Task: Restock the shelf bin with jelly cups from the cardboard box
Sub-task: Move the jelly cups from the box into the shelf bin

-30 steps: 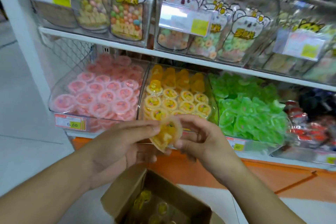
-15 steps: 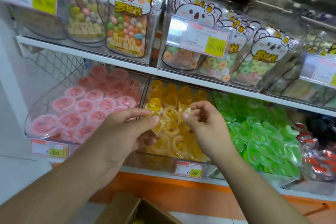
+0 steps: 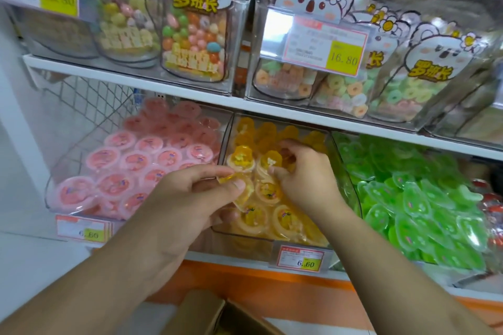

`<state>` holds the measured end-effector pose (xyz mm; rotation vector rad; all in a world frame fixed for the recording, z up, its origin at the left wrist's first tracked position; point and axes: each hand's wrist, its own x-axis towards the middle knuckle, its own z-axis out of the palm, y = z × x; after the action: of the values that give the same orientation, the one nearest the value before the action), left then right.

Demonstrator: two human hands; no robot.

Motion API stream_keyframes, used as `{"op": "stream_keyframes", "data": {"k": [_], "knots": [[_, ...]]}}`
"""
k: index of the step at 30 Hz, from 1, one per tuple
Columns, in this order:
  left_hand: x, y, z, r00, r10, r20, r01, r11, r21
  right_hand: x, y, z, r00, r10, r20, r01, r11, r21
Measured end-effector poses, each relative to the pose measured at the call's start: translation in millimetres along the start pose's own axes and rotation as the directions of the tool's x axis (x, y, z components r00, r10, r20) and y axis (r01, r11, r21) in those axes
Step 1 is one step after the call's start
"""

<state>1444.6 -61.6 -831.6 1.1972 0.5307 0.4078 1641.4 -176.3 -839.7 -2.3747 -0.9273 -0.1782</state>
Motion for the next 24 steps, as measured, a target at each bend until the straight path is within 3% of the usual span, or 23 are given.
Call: {"op": "stream_keyframes", "data": {"k": [6,8,10,12,15,20,22,24], "knots": [[-0.5,1.0,9.3,0.999,0.049,-0.01,-0.049,0.999,0.0,-14.1,7.6,-11.0,1.0,0.002,0.03,-0.003,0.999,0.033],[-1.0,0.9,12.8,0.998,0.06,-0.011,-0.06,0.998,0.003,-23.4,5.7,-21.8,0.998,-0.026,0.059,0.009,0.966,0.259],[-1.1,0.4,16.9,0.998,0.063,-0.013,-0.062,0.998,0.011,-35.4,-2.9,-36.9,0.98,-0.104,0.17,-0.018,0.805,0.594],[-2.0,-0.9,21.7,0.998,0.056,0.001,-0.056,0.998,0.027,-46.8,-9.6,-48.9,0.952,-0.19,0.241,-0.04,0.702,0.711],[-4.0,-3.9,28.4,0.998,0.059,0.009,-0.059,0.998,0.002,-55.8,-7.6,-54.4,0.94,-0.227,0.256,-0.023,0.703,0.71],[-11.6,-3.4,40.4,0.998,0.019,0.064,-0.016,0.999,-0.046,-58.1,-2.2,-55.2,0.967,-0.171,0.187,-0.011,0.709,0.705],[-14.9,0.2,42.6,0.998,0.054,0.045,-0.057,0.995,0.082,-53.8,1.3,-54.9,0.979,-0.122,0.165,-0.023,0.732,0.681],[-15.3,0.6,38.6,0.989,0.146,0.0,-0.138,0.933,0.334,-45.6,9.2,-52.9,0.994,-0.033,0.101,-0.033,0.808,0.588]]}}
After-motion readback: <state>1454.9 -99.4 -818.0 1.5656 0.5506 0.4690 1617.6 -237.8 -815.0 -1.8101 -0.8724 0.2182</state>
